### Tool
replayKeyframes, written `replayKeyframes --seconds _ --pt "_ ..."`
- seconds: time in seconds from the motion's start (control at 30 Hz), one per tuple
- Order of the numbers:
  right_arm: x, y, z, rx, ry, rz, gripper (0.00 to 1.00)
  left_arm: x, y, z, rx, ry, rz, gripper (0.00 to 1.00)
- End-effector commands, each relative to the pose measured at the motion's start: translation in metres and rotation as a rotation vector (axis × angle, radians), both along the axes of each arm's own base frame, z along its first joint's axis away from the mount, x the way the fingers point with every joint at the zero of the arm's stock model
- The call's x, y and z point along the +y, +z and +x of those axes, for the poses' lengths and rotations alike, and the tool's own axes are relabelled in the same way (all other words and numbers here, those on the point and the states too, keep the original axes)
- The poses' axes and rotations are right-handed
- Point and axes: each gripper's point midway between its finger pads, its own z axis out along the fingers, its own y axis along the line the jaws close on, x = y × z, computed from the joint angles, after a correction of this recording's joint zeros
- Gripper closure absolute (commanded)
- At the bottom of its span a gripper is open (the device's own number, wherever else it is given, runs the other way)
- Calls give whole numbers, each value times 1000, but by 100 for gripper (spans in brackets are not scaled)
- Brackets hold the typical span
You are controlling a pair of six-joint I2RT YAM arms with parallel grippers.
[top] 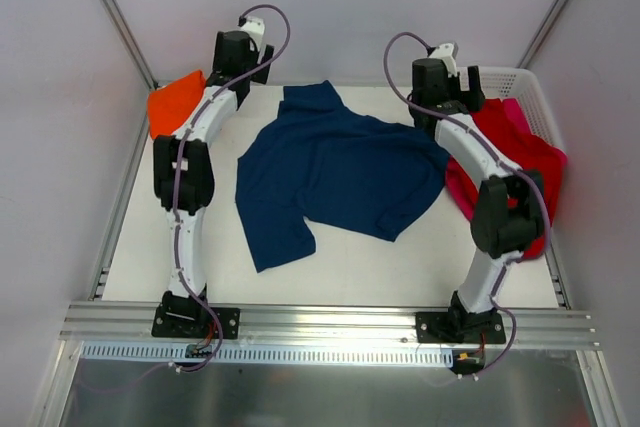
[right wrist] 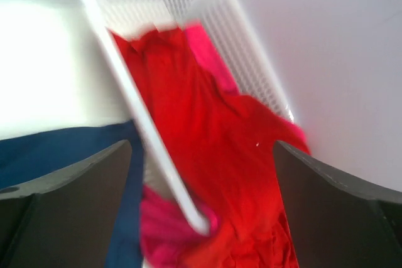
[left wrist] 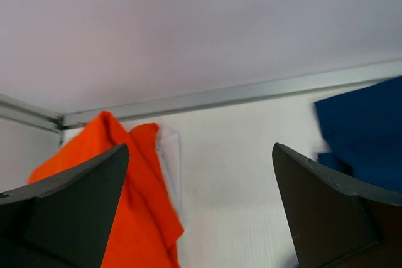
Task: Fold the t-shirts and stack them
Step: Flatten out the tshirt
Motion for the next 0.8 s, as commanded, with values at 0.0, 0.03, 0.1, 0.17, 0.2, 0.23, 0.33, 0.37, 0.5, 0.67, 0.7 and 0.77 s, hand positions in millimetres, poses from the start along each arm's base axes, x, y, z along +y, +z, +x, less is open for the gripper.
replayKeyframes --seconds 0.0,0.03,0.1,0.17,0.2,0.23,0.33,0.37,0.5,0.67,0.7,0.77 --pt "43 128 -53 -254 85 11 0 -2 191 -63 -329 78 -48 1" --pt "53 137 -62 -267 117 19 1 -3 176 -76 -290 77 -54 1" --pt "89 142 -86 -231 234 56 0 -3 195 -114 -291 81 -133 1" --pt "113 138 -118 -203 330 179 1 -1 162 -141 -183 110 -163 1" --pt "120 134 -129 -196 352 232 0 2 160 -167 -147 142 -221 1" --pt "124 115 -140 -157 366 269 1 6 125 -184 -66 175 -236 1" --pt "140 92 -177 -170 413 440 0 2 100 -239 -19 200 -357 1" --pt "143 68 -193 -154 410 478 1 0 53 -262 68 214 -356 1" --pt "135 12 -220 -61 311 469 1 -13 -6 -310 157 204 -505 1" --pt "147 -58 -240 83 251 565 1 -24 -66 -339 287 223 -531 3" --pt "147 -79 -246 118 234 578 1 -32 -73 -342 310 198 -546 3" --pt "153 -95 -248 129 223 610 1 -37 -87 -347 329 191 -552 4"
